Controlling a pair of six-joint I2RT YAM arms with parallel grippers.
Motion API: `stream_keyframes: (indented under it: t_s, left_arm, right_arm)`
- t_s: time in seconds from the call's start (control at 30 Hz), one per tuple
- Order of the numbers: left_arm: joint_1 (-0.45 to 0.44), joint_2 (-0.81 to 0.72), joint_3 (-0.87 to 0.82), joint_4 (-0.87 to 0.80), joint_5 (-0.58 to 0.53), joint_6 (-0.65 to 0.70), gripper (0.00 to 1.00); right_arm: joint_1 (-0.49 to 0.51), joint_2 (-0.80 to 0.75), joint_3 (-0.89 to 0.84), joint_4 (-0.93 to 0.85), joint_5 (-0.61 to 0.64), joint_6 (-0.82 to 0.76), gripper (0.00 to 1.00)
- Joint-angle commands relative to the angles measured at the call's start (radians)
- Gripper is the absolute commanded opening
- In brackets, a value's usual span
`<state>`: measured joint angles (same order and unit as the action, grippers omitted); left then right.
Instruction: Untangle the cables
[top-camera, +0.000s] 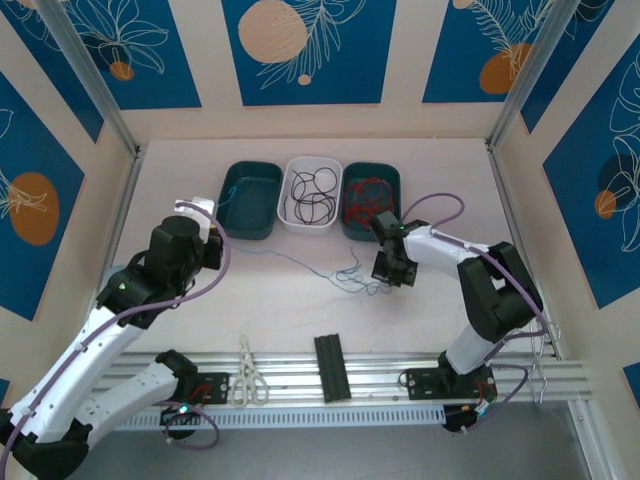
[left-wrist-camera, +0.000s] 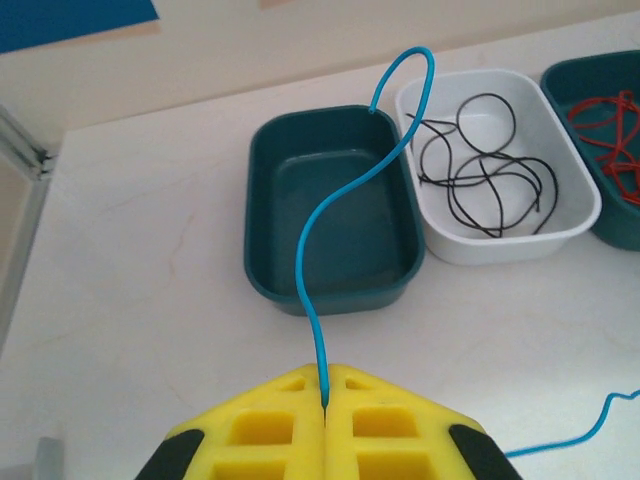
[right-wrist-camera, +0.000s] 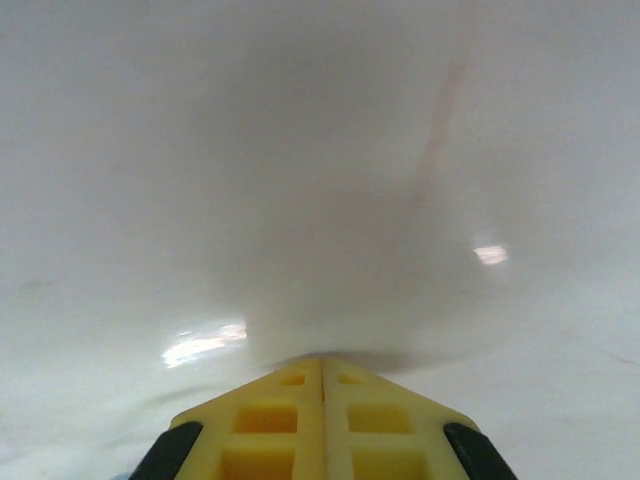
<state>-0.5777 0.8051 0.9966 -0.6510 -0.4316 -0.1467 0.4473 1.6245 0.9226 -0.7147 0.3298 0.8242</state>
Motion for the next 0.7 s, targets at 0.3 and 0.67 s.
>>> stream_keyframes:
  t_s: [0.3,0.67]
  left_arm:
    - [0.020,-0.080,0.130,0.046,-0.122,0.046,0.00]
    - [0.018,-0.053,0.194,0.148,0.052,0.007,0.00]
  right_arm:
    - [-0.097,-0.150,-0.125,0.034,-0.037,-0.005,0.00]
    - [0.126,-0.261,-0.034,0.176,-0.053,-0.108,0.19]
